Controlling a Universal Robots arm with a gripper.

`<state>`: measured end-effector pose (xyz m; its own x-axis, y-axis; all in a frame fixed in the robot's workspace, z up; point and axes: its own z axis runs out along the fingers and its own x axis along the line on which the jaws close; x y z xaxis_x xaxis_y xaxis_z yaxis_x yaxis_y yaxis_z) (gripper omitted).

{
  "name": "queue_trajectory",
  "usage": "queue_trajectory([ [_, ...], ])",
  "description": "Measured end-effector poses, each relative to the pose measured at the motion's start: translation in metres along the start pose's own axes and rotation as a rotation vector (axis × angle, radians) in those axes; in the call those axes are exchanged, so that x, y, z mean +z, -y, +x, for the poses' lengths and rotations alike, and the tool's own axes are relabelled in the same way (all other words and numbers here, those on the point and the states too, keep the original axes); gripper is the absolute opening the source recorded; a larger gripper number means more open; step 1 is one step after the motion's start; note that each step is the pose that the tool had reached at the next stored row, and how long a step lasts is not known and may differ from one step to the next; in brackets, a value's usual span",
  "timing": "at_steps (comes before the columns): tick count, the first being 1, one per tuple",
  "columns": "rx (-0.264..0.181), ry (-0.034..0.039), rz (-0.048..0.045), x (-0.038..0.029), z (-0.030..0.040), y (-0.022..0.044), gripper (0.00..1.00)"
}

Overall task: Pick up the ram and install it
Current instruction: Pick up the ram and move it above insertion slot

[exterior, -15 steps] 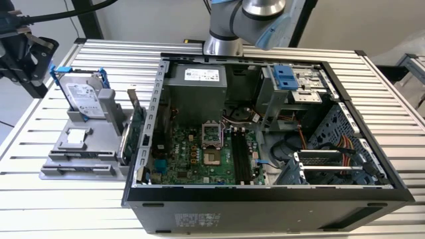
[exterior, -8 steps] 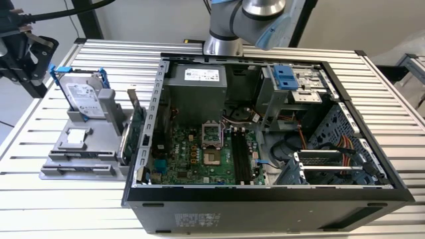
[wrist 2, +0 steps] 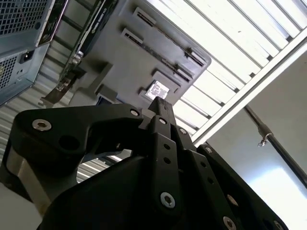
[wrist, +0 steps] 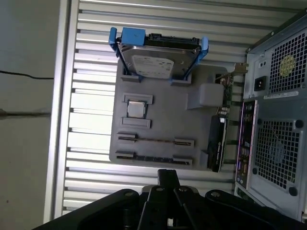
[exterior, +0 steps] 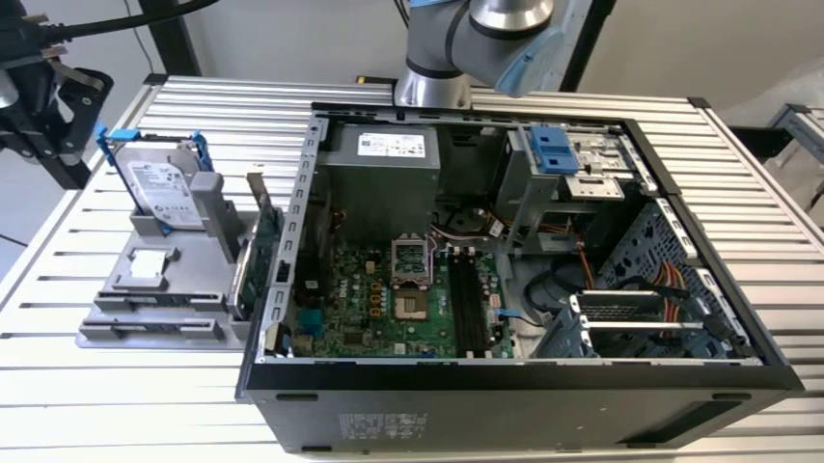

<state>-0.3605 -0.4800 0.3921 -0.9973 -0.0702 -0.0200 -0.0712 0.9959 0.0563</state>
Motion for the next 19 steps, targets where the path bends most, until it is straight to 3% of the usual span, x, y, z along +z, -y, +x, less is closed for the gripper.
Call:
queue_trajectory([
  [19, -0.062, -0.0036, -0.0011, -0.0016, 0.0006, -0.0001, 0.0],
])
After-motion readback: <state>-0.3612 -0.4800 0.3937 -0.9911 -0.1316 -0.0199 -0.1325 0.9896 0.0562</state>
